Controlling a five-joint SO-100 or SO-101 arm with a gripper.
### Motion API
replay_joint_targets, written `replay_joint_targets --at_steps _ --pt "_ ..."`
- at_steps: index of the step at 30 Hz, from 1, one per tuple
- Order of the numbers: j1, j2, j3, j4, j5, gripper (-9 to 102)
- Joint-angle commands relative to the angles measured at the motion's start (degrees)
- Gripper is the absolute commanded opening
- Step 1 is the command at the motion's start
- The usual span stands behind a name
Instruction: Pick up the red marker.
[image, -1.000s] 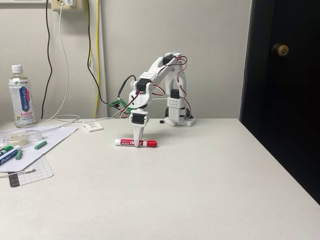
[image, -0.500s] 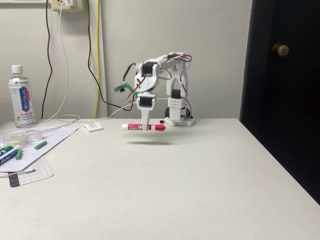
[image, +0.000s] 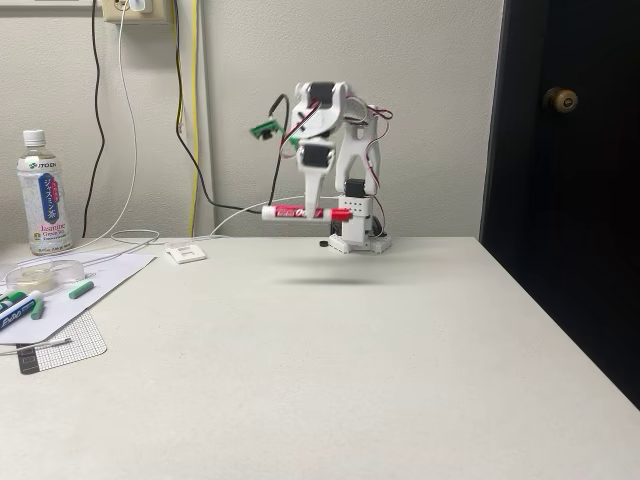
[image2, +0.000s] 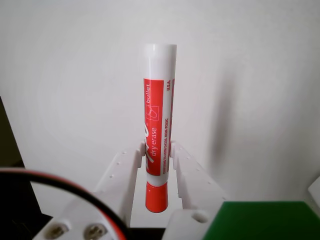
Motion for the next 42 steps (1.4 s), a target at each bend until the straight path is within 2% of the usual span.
replay_joint_targets --at_steps 1,12,26,42 --pt "-2.29 5.01 -2.72 0.70 2.02 0" --pt "-10.99 11.34 -2.72 1.76 8.61 0" --pt "-21.97 19.34 -1.14 -0.97 18.37 0" --pt "-22.76 38.85 19.78 -11.43 18.46 0"
